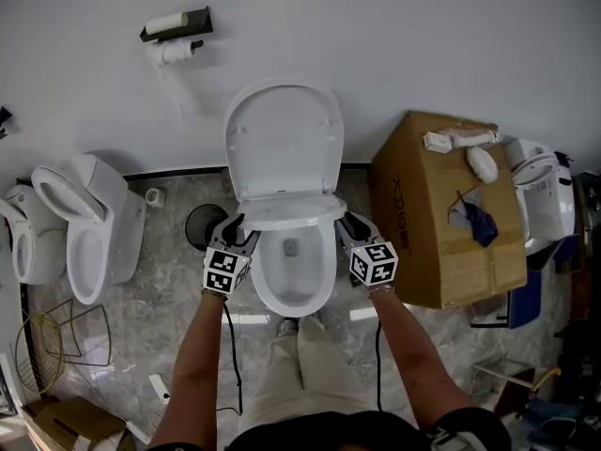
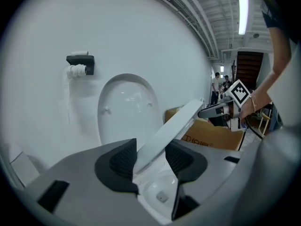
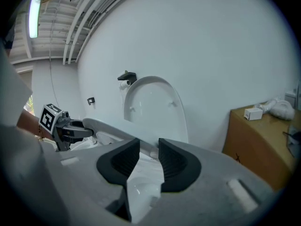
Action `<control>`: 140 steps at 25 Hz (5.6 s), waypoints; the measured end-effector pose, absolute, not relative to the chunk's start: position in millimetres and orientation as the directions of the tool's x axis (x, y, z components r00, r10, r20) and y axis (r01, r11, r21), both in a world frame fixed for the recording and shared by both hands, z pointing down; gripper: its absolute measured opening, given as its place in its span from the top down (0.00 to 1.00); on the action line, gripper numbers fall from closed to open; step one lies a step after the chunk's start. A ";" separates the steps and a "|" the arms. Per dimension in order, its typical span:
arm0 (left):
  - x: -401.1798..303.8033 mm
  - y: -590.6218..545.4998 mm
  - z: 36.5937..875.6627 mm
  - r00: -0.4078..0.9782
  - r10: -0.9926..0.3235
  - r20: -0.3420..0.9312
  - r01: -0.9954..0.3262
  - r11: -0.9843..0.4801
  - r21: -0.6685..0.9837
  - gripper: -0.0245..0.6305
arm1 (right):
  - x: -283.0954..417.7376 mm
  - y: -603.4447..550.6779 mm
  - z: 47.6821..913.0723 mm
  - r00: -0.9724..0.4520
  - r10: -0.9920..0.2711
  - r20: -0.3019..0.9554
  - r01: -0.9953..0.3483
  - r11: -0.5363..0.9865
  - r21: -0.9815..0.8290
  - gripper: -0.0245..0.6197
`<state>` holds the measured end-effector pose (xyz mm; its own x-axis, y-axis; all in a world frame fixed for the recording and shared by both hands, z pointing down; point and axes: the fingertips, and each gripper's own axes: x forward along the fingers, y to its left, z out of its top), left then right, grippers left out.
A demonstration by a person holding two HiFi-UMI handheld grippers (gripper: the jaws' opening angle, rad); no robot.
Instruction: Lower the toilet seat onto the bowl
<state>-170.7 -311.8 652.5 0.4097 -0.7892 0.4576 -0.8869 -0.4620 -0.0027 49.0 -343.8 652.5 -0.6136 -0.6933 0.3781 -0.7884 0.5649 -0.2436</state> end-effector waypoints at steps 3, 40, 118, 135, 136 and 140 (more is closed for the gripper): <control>-164.6 -295.9 660.4 0.420 -0.765 0.488 -0.866 -0.499 -0.038 0.68 | 54.0 -328.5 660.9 -0.621 -0.682 0.387 -0.784 0.545 -0.297 0.78; -154.1 -143.5 748.9 0.474 -0.733 0.489 -0.752 -0.048 0.658 0.36 | 63.4 -225.2 737.0 -0.689 -0.639 0.343 -0.347 -0.125 -0.930 0.63; -178.2 -166.1 727.6 0.255 -0.797 0.548 -0.922 -0.029 0.387 0.96 | 80.8 -196.8 754.5 -0.538 -0.606 0.586 -0.839 0.321 -0.439 0.95; -163.6 -213.2 559.7 0.263 -0.880 0.394 -0.954 -0.176 0.244 0.96 | 51.9 -256.8 568.3 -0.600 -0.735 0.316 -0.799 0.535 -0.274 0.95; -162.6 -212.5 550.4 0.266 -0.882 0.388 -0.955 -0.186 0.230 0.96 | 53.0 -257.4 556.3 -0.601 -0.743 0.295 -0.798 0.538 -0.272 0.95; -160.7 -209.2 510.3 0.269 -0.895 0.356 -0.960 -0.221 0.169 0.96 | 54.9 -259.7 505.5 -0.601 -0.776 0.192 -0.791 0.542 -0.284 0.95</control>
